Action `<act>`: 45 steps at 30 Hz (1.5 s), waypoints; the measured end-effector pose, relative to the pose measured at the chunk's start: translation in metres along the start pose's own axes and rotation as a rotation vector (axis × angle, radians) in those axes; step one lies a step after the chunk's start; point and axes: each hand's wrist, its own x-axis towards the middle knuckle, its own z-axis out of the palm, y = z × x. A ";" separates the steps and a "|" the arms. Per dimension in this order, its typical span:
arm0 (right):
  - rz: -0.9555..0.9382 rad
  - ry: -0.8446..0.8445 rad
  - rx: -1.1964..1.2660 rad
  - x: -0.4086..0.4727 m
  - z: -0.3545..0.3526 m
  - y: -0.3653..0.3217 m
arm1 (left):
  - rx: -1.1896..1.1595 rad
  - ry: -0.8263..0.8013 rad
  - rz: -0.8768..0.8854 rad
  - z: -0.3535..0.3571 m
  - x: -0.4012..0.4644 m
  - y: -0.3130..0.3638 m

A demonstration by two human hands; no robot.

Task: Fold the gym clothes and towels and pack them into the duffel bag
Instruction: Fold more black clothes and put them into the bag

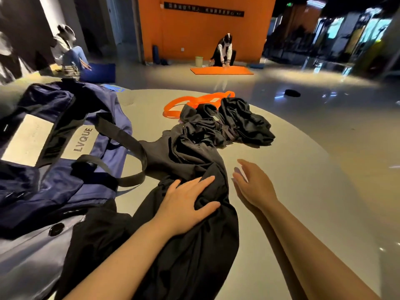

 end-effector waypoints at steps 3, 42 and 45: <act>0.012 -0.023 -0.038 -0.037 -0.011 0.001 | 0.028 0.004 -0.007 0.000 -0.011 0.004; 0.286 0.071 -0.343 -0.165 -0.090 0.068 | 0.350 -0.062 0.684 0.025 0.040 0.057; 0.301 0.120 -0.356 -0.164 -0.084 0.067 | 0.332 -0.002 0.553 0.011 0.009 0.051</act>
